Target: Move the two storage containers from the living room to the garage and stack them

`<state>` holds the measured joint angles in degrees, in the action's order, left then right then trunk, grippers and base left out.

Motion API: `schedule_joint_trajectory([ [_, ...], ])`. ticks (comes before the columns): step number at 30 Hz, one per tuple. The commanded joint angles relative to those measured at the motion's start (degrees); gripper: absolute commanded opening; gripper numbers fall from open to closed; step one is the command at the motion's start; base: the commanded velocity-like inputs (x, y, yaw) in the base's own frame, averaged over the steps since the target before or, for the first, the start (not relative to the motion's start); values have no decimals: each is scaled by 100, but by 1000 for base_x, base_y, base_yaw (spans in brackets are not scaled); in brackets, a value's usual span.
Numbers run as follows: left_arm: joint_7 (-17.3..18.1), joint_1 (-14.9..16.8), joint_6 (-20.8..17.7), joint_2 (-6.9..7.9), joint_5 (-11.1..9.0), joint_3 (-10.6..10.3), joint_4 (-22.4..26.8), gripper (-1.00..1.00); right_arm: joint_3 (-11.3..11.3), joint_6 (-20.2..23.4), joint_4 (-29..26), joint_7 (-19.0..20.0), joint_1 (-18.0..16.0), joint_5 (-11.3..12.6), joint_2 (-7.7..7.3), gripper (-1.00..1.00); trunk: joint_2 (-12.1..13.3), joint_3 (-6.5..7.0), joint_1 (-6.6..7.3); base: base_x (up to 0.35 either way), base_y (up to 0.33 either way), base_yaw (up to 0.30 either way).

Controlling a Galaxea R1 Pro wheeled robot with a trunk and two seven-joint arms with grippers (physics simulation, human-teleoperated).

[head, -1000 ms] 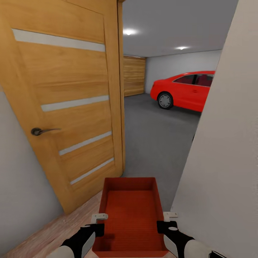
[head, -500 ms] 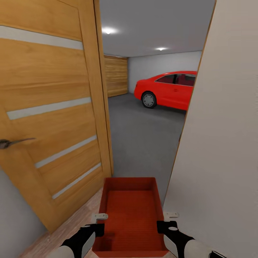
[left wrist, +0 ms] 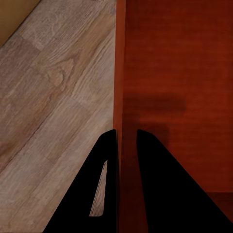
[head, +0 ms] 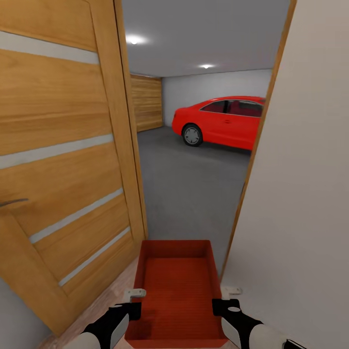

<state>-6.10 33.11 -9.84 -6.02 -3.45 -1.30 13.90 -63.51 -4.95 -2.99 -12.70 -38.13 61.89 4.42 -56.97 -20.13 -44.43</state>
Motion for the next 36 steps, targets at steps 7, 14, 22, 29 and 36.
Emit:
schedule_joint_trajectory([
  [7,-14,2,-27,4,-129,-147,16,-100,-121,-15,123,-19,-2,69,-20,-100,-4,-6,-2,183,177,0],
  [14,-14,2,-27,4,-129,-151,16,-100,-118,-15,123,-20,-3,69,-20,-100,-4,-6,-2,184,178,0],
  [22,-14,2,-27,4,-129,-147,16,-100,-118,-20,123,-16,-4,69,-20,-100,-4,-6,-2,184,178,0],
  [29,-14,2,-18,4,-129,-151,16,-100,-118,-24,123,-22,-3,74,-22,-100,-4,-6,-2,144,123,-17],
  [36,-14,2,-9,4,-129,-152,18,-100,-118,-23,123,-22,-4,74,-20,-100,-4,-6,-2,11,8,-213],
])
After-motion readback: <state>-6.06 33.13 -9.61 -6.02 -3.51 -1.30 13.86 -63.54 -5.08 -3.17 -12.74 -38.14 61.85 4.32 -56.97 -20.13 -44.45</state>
